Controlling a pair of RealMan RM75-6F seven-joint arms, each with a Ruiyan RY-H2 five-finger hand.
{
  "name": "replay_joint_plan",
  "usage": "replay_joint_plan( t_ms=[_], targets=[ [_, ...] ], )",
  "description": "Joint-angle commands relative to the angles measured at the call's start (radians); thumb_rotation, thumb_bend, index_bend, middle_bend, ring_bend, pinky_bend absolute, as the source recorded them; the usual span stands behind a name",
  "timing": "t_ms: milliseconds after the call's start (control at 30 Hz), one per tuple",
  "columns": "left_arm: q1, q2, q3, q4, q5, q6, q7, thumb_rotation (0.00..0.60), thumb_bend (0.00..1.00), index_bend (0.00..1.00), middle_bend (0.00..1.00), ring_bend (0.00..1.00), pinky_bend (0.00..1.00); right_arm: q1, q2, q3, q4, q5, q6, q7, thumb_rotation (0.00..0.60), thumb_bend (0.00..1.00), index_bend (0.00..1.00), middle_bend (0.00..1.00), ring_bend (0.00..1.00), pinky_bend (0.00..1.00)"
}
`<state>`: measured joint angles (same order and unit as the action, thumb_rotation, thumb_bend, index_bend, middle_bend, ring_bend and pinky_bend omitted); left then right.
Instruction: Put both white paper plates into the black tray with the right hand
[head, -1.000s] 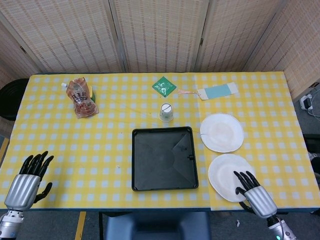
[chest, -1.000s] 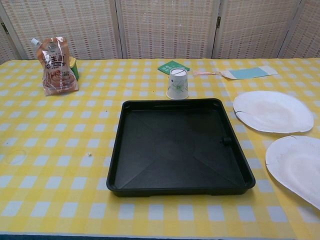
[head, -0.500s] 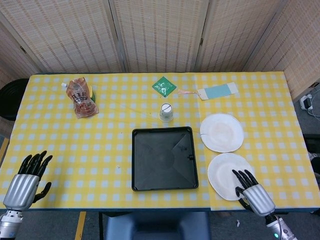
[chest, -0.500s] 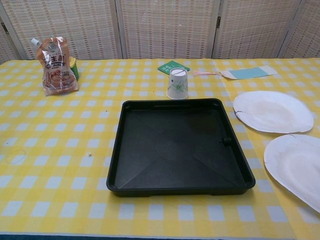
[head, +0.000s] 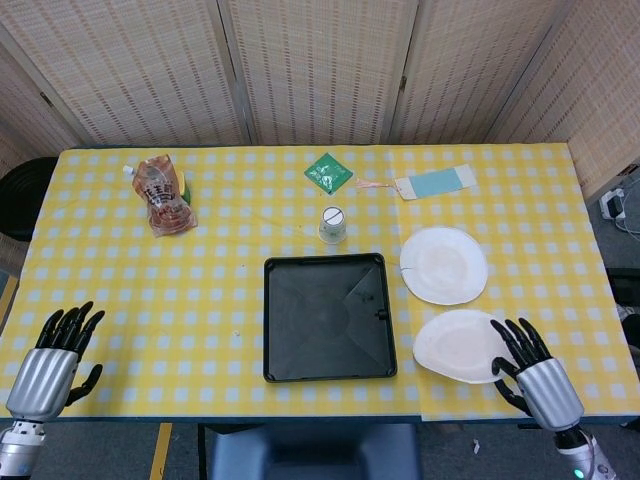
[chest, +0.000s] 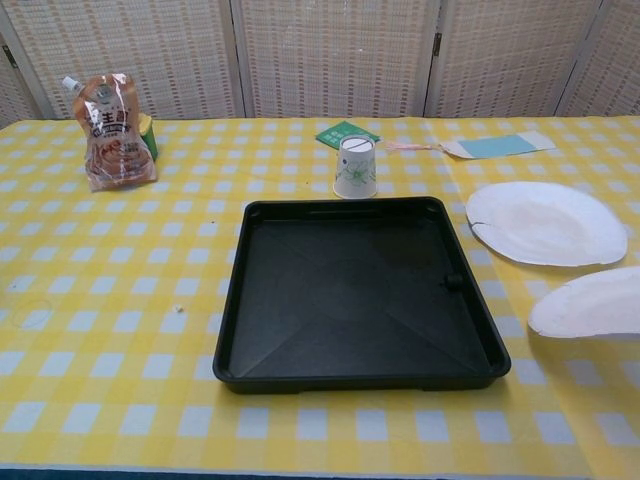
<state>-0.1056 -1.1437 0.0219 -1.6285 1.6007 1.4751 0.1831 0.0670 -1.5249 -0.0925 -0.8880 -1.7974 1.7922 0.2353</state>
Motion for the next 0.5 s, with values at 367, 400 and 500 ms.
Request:
replay_joint_plan(
  t_ms=[367,400,500],
  targets=[
    [-0.001,0.006,0.001,-0.001,0.003,-0.002,-0.014,0.6,0.42,0.0,0.0,0.0,0.0,0.093,0.129,0.082,-0.268,-0.073,0.046,-0.115,0.6,0.46,0.7,0.09,0.02,0.0],
    [-0.001,0.006,0.001,-0.001,0.002,-0.002,-0.015,0.6,0.42,0.0,0.0,0.0,0.0,0.109,0.132,0.085,-0.288,-0.08,0.027,-0.127,0.6,0.46,0.7,0.09,0.02,0.0],
    [-0.001,0.008,-0.001,-0.001,-0.001,-0.002,-0.02,0.6,0.42,0.0,0.0,0.0,0.0,0.165,0.133,0.099,-0.348,-0.099,-0.043,-0.169,0.6,0.46,0.7,0.09,0.02,0.0]
  ],
)
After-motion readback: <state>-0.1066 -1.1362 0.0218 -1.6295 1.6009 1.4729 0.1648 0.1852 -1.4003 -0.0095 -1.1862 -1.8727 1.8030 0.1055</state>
